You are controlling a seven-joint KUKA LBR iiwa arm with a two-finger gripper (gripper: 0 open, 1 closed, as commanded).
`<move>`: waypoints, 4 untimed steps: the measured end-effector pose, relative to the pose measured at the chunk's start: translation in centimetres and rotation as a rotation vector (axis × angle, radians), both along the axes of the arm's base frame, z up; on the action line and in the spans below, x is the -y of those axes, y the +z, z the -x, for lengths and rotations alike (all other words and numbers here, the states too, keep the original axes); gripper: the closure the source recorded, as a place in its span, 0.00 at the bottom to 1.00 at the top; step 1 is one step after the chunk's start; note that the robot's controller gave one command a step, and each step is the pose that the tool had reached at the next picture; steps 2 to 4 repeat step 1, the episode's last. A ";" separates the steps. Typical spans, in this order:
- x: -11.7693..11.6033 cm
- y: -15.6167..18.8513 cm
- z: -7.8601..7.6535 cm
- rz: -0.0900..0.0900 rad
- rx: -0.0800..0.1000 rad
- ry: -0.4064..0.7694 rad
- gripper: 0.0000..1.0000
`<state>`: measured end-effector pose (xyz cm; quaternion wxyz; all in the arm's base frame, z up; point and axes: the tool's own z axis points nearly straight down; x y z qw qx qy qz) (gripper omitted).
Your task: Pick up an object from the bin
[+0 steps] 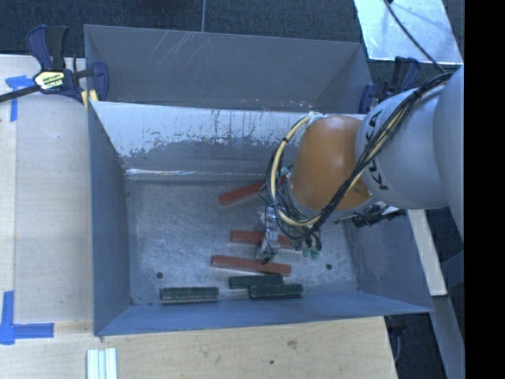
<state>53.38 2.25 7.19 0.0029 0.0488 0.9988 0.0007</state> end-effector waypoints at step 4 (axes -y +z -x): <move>-2.2 14.5 0.7 0.000 0.006 0.025 1.00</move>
Offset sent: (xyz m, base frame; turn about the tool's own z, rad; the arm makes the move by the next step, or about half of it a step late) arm -0.0089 0.0219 0.1399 -0.0227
